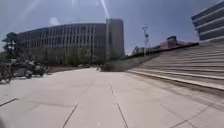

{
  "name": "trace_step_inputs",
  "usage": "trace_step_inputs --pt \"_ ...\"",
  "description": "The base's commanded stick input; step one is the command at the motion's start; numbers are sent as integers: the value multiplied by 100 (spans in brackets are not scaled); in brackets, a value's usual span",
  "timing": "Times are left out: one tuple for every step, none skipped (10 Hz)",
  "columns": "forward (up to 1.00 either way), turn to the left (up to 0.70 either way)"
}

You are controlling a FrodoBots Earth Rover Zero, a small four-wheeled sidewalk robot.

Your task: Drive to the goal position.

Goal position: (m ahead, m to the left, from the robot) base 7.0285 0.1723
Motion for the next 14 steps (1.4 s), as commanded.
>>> trace_step_inputs --pt "100 40" --pt "100 13" --pt "100 4" --pt "100 0" --pt "100 0" --pt "100 3" --pt "100 10" --pt "100 28" --pt "100 37" --pt "100 12" --pt "100 0" --pt "100 0" --pt "100 0" --pt "100 0"
